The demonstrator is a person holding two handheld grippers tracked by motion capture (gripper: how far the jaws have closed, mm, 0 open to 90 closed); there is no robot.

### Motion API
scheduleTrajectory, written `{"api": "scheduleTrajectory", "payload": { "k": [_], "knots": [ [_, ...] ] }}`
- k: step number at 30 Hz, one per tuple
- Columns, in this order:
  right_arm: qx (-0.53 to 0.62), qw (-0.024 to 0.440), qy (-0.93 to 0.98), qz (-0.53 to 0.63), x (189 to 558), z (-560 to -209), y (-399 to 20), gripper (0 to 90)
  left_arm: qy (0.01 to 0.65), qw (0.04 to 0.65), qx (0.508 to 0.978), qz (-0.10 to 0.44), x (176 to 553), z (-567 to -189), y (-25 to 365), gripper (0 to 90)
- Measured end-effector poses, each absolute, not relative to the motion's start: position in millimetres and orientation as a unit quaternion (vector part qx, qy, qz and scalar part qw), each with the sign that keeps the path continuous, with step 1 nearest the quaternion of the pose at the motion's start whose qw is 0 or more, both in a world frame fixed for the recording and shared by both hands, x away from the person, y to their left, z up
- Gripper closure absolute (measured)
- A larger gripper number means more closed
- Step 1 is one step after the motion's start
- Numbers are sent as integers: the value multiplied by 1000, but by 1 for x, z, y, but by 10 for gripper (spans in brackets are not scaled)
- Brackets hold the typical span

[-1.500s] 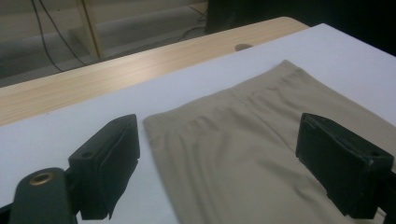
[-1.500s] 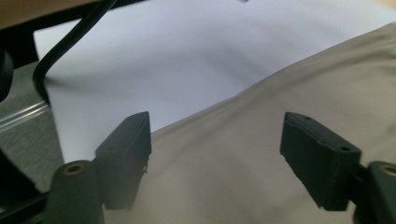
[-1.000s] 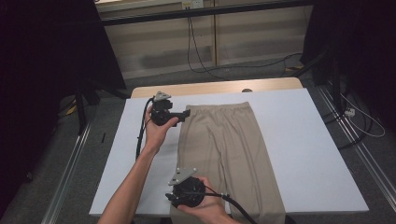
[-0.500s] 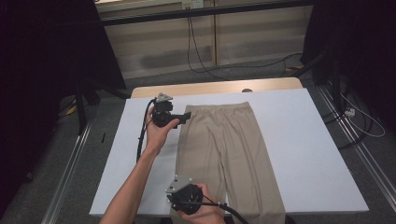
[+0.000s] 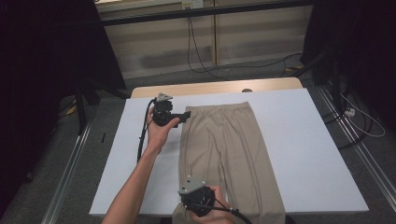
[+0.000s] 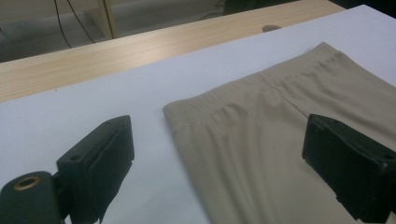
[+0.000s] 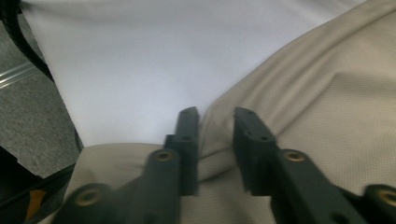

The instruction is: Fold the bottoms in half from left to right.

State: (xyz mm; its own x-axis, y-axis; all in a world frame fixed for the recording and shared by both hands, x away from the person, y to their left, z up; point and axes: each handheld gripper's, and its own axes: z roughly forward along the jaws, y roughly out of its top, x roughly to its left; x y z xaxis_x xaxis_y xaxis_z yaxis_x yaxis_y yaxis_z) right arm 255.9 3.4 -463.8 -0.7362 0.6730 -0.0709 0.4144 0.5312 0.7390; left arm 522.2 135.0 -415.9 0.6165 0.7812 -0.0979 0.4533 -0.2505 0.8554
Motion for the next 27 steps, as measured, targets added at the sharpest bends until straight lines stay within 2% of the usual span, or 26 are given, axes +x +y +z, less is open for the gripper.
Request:
{"api": "scheduleTrajectory", "payload": {
  "k": [2, 5, 7, 8, 10, 11, 12, 18, 22, 24, 25, 26, 27],
  "knots": [
    [314, 172, 860, 365, 257, -464, 6, 651, 405, 466, 766, 176, 524, -418, 134, 100],
    [309, 171, 866, 355, 260, -463, 9, 645, 410, 468, 763, 174, 526, -421, 133, 100],
    [311, 168, 866, 354, 260, -463, 10, 670, 411, 467, 763, 172, 527, -423, 133, 100],
    [308, 150, 870, 355, 263, -462, 8, 725, 412, 469, 761, 175, 528, -425, 132, 101],
    [315, 154, 868, 351, 264, -462, 9, 858, 408, 465, 765, 182, 530, -425, 133, 108],
    [315, 154, 868, 351, 264, -462, 9, 858, 408, 467, 763, 185, 531, -426, 133, 108],
    [325, 159, 864, 349, 263, -462, 9, 898, 410, 468, 759, 194, 534, -427, 134, 126],
    [328, 147, 861, 359, 261, -461, 8, 900, 419, 454, 763, 191, 544, -429, 135, 120],
    [324, 145, 861, 363, 261, -462, 8, 900, 427, 451, 766, 167, 554, -436, 133, 171],
    [325, 142, 860, 367, 262, -463, 6, 900, 434, 454, 763, 154, 561, -440, 130, 264],
    [325, 142, 860, 367, 262, -463, 6, 900, 439, 453, 761, 152, 564, -441, 128, 264],
    [322, 146, 860, 367, 261, -463, 7, 900, 437, 452, 764, 146, 566, -442, 126, 329],
    [322, 146, 860, 367, 261, -463, 7, 900, 438, 449, 765, 147, 568, -442, 123, 329]
  ]
}}
